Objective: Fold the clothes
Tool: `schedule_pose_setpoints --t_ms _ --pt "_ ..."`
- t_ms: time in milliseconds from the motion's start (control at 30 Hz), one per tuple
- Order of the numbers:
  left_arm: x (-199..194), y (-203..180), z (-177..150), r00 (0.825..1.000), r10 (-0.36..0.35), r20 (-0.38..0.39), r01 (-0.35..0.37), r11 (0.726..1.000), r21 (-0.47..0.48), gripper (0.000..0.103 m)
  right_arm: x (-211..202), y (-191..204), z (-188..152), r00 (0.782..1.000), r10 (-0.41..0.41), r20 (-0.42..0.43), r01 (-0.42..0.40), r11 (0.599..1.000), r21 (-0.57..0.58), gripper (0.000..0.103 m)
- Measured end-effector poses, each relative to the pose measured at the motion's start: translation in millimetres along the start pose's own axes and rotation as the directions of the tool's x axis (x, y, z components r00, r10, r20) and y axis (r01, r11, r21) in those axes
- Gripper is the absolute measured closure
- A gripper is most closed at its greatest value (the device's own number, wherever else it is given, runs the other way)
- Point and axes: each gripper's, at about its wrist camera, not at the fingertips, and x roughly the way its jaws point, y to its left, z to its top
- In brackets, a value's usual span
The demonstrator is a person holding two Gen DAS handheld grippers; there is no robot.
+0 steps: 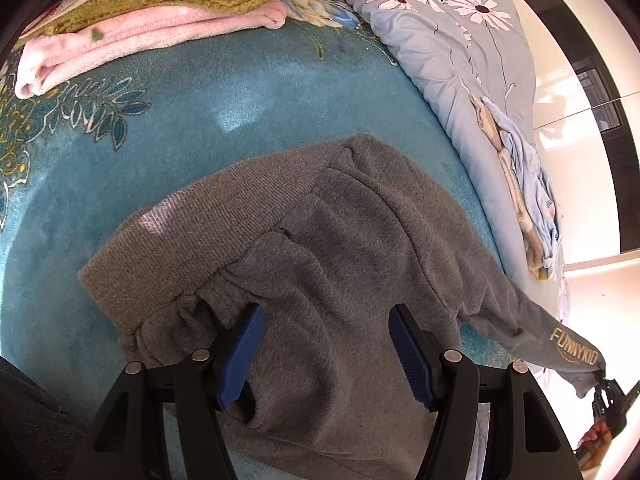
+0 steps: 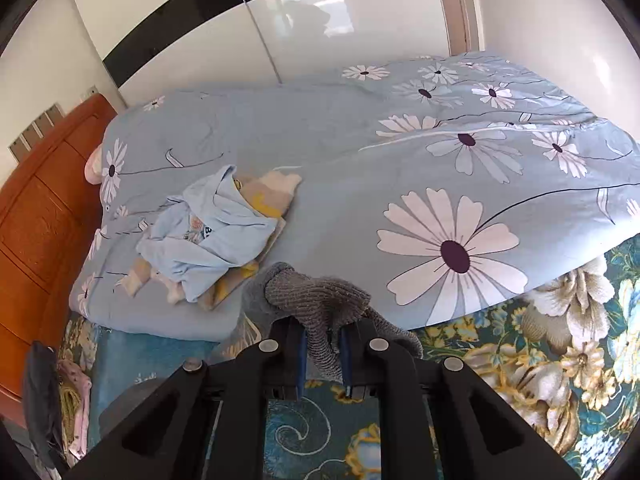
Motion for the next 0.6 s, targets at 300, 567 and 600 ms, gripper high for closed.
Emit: schedule_pose_setpoints --t_ms 300,567,600 --pt "-1 -3 2 1.0 -0.006 0.006 0.005 1.0 0.022 0.034 101 -87 -3 0.932 -0.289 -0.219 0.321 0.938 0.13 0.089" --pt "-9 12 5 0.996 -0.082 0.037 0.084 0.994 -0.064 0.034 121 -96 -33 0.906 -0.338 -0.253 0.384 0.909 0.162 0.076" --pt "-8 12 7 0.995 -0.088 0.037 0.091 0.993 -0.07 0.034 118 -97 -33 0.911 -0.329 -0.249 0.375 0.911 0.168 0.065"
